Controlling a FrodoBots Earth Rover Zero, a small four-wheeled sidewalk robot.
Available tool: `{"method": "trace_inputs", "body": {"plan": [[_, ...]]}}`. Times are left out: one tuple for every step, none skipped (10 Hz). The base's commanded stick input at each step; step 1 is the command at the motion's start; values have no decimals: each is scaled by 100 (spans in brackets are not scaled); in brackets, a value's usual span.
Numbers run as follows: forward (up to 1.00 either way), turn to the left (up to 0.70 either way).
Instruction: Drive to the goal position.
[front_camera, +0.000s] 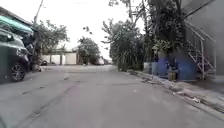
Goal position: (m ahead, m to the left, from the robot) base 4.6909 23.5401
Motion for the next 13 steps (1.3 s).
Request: {"method": "trace_inputs", "body": {"plan": [[100,6],[100,4],[100,0],[100,0],[100,14],[100,29],[100,40],[100,40],[100,40],[100,40],[100,40],[100,39],[100,25]]}}
